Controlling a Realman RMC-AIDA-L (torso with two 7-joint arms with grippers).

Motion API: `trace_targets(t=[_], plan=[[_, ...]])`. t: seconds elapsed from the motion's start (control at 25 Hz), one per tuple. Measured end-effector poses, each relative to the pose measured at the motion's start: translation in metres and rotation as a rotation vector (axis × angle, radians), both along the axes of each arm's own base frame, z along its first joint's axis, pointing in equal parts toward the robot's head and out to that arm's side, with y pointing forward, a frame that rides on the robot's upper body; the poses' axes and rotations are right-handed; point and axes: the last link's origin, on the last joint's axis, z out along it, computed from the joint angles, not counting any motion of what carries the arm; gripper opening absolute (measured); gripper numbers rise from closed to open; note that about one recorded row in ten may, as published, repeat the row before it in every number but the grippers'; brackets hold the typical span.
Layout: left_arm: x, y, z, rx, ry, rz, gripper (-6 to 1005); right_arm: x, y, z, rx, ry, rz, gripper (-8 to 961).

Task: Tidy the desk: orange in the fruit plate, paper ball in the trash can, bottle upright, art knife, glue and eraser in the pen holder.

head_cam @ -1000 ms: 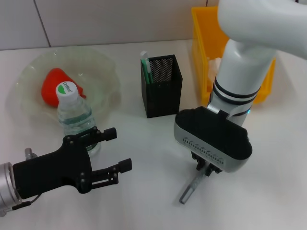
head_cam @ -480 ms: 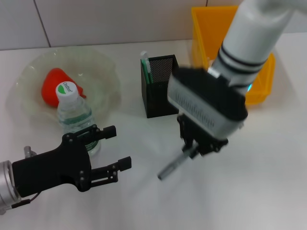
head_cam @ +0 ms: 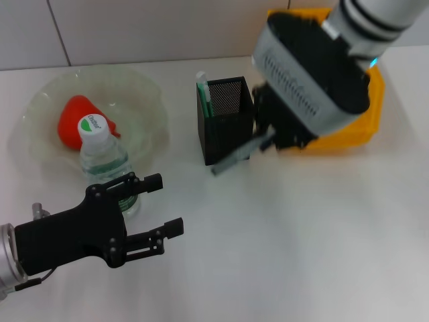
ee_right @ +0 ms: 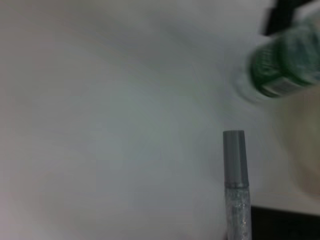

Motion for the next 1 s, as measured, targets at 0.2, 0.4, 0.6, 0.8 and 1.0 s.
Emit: trace_targets(t=[0.2, 0.4, 0.6, 0.8, 1.0], plan=[[0.000, 0.000, -0.001, -0.004, -0.002, 0.002, 813, -0.015, 0.007, 0.022, 0.107, -0.017, 0.108, 141], [0.003, 0.002, -0.002, -0.009, -0.003, -0.006, 813, -0.028, 0.015, 0.035, 0.187, -0.044, 0.213, 141], [0.005, 0.004, -0.003, -0.010, -0.001, -0.009, 813, -0.031, 0.026, 0.040, 0.267, -0.125, 0.300, 140], [0.004, 0.002, -0.005, -0.007, 0.001, -0.008, 813, -0.031, 0.029, 0.036, 0.275, -0.192, 0.332, 140], [0.004, 0.003, -0.004, -0.004, 0.001, -0.005, 813, -0.035, 0.028, 0.028, 0.253, -0.227, 0.360, 140]])
